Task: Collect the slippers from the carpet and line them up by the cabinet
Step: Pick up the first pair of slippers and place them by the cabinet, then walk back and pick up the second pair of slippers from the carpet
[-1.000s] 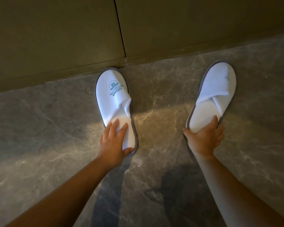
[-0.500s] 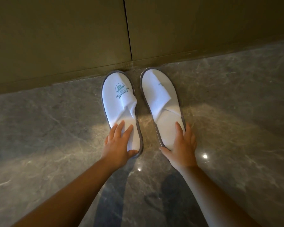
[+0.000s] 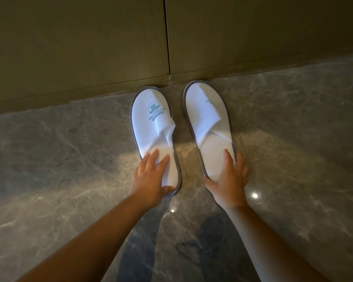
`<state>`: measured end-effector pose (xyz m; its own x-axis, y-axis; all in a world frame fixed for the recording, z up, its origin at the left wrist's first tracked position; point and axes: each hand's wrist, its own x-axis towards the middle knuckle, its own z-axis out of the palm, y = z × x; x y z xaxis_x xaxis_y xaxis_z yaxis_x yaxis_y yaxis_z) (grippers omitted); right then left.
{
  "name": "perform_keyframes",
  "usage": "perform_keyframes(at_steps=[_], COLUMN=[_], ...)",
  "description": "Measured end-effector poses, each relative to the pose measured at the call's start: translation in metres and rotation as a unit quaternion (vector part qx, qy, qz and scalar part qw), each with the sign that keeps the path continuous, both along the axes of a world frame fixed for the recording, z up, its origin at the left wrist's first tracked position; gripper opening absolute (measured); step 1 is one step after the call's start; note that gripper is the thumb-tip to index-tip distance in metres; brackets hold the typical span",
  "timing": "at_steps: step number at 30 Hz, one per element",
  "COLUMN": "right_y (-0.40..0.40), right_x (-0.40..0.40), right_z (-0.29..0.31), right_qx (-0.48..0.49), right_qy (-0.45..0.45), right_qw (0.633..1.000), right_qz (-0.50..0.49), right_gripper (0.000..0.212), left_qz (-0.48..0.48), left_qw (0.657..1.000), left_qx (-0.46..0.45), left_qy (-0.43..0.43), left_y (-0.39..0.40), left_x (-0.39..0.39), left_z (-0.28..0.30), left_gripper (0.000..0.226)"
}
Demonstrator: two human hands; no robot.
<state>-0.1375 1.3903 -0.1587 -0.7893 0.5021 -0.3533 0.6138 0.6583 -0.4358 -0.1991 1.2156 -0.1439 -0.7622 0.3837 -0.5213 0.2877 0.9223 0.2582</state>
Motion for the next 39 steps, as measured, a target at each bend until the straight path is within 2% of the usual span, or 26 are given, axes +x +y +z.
perform_keyframes(at_steps=[7, 11, 15, 18, 21, 24, 29, 33, 39], right_y=[0.001, 0.001, -0.003, -0.013, -0.034, -0.057, -0.088, -0.126, -0.218], right_x=[-0.001, -0.001, -0.009, -0.015, -0.014, -0.009, -0.005, 0.001, 0.012], right_z=[-0.002, 0.004, 0.031, 0.079, 0.156, 0.255, 0.442, 0.581, 0.729], right_qx=[0.004, 0.03, 0.025, -0.001, -0.097, -0.18, -0.224, -0.263, -0.339], right_qy=[-0.011, -0.022, 0.039, 0.087, 0.121, 0.079, 0.055, 0.062, 0.071], right_qw=[1.0, 0.999, 0.999, 0.995, 0.985, 0.976, 0.961, 0.944, 0.893], right_qz=[0.005, 0.024, 0.021, 0.055, 0.073, 0.094, 0.153, 0.189, 0.287], right_gripper=[0.093, 0.095, 0.072, 0.049, 0.035, 0.029, 0.019, 0.014, 0.019], left_qz=[0.006, 0.036, 0.063, 0.073, 0.109, 0.16, 0.228, 0.295, 0.418], left_qw=[1.0, 0.998, 0.994, 0.991, 0.98, 0.965, 0.942, 0.917, 0.85], left_qx=[0.001, 0.041, 0.089, 0.115, 0.161, 0.196, 0.233, 0.264, 0.317], left_qy=[-0.003, -0.012, -0.018, -0.017, -0.043, -0.073, -0.081, -0.05, 0.053], left_y=[0.001, 0.001, -0.001, -0.011, -0.029, -0.055, -0.101, -0.139, -0.215], left_x=[0.001, 0.001, -0.005, -0.009, -0.007, 0.006, 0.031, 0.054, 0.094], left_z=[-0.001, 0.004, 0.026, 0.071, 0.146, 0.244, 0.435, 0.581, 0.729], left_gripper=[0.082, 0.081, 0.072, 0.062, 0.045, 0.031, 0.029, 0.03, 0.028])
